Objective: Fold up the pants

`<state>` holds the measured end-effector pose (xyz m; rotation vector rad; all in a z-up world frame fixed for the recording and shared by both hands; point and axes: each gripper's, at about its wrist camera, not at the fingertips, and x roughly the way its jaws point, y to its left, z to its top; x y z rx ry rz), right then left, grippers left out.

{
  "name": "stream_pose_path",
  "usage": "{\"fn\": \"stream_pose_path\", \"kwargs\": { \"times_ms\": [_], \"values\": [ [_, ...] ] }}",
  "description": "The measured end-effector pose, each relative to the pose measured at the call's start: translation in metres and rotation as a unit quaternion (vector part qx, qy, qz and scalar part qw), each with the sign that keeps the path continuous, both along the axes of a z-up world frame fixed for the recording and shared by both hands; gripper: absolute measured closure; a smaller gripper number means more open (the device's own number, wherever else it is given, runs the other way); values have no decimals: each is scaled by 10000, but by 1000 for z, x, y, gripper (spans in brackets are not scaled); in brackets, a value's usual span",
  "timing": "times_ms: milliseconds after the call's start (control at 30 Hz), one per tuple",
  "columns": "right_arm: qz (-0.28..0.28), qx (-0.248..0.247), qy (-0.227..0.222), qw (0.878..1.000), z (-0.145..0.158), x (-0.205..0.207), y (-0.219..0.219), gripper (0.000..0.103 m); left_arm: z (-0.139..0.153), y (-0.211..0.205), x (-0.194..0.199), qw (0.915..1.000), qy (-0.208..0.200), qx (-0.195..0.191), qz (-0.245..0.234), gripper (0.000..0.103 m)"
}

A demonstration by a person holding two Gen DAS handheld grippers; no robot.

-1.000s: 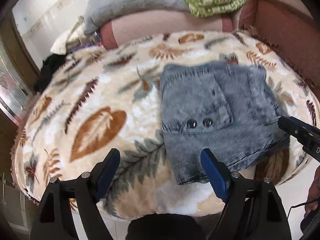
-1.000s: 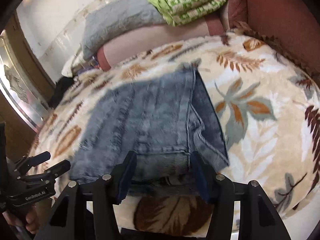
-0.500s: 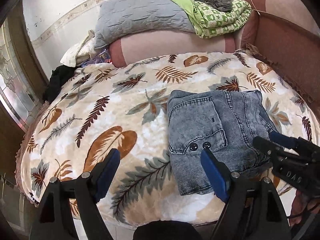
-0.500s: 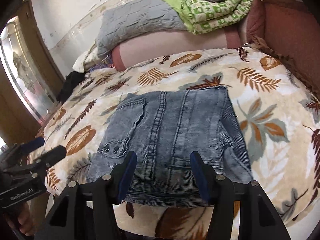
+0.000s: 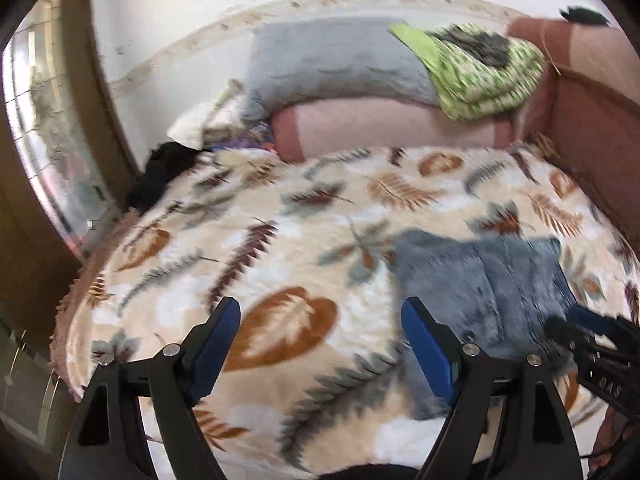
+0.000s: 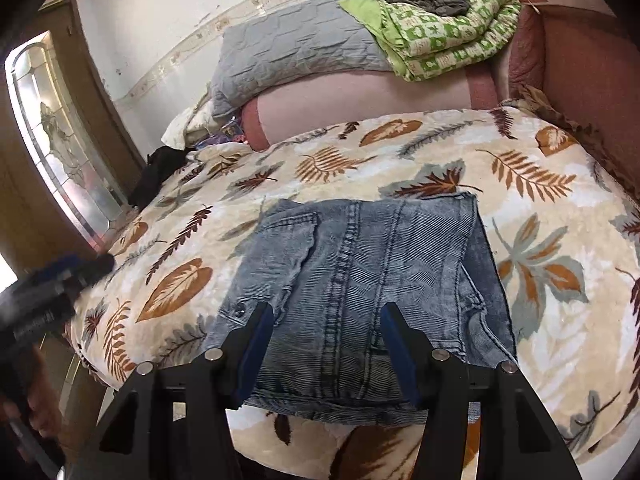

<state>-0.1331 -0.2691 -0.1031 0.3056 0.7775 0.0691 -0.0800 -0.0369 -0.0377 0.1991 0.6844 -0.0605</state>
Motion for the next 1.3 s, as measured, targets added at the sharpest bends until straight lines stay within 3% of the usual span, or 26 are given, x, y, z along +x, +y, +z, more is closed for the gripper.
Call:
{"fn": "stream_pose_path", "kwargs": {
  "times_ms": [133,333,1300],
  "values": [
    [117,5,-2,9999,1,2,9,44,21,24,-3,9988,-369,-11,308,20],
    [246,-54,-13,9997,4,4,21,44,39,45,-7,9971,-577,-150,479,20],
    [126,14,68,9999,-2,9,7,44,8,32,14,9993,-38,-132,356,20]
  ]
}}
